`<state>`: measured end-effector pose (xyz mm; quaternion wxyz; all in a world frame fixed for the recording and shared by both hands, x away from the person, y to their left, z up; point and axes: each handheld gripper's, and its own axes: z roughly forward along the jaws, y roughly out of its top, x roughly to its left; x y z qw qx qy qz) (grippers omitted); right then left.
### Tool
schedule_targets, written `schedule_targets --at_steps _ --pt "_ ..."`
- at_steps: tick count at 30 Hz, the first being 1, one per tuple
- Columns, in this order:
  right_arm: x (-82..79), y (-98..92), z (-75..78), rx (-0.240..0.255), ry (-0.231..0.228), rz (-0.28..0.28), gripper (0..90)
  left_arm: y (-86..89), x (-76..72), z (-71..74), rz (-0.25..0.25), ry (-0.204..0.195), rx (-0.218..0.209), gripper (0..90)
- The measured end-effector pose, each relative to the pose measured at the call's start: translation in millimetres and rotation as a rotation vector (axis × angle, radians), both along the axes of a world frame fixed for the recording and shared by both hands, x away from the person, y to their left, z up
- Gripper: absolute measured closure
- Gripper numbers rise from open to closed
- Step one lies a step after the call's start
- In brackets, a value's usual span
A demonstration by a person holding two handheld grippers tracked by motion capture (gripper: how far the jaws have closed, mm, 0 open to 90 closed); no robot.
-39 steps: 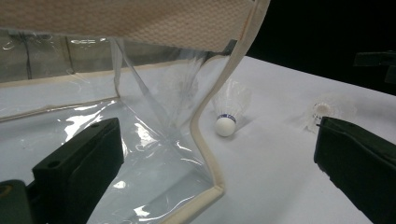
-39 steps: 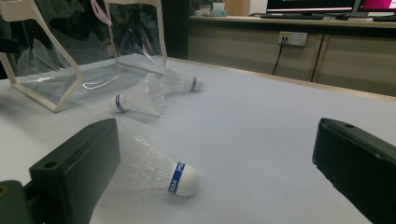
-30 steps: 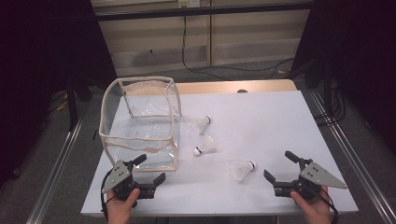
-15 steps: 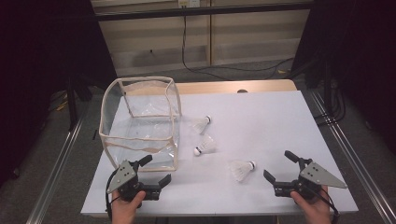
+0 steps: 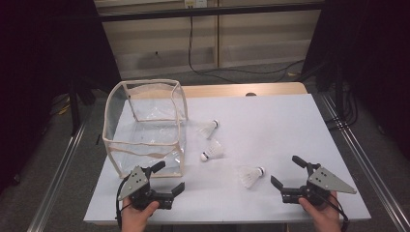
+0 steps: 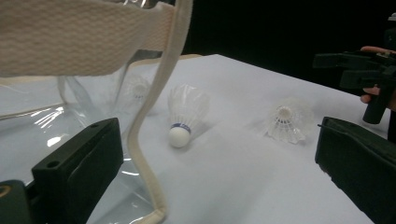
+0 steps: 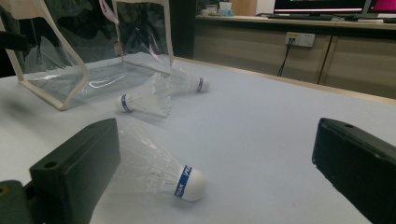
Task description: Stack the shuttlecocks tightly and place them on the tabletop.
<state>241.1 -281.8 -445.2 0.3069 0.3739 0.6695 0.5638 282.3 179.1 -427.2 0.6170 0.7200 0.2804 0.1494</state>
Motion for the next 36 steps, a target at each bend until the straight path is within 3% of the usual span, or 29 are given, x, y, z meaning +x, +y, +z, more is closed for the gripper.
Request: schedule_targets --at_steps 36 --pt "-3.7 -0.2 0.3 -0.022 -0.007 0.001 0.8 -71.7 3.2 5.5 -0.088 0.056 0.122 1.9"
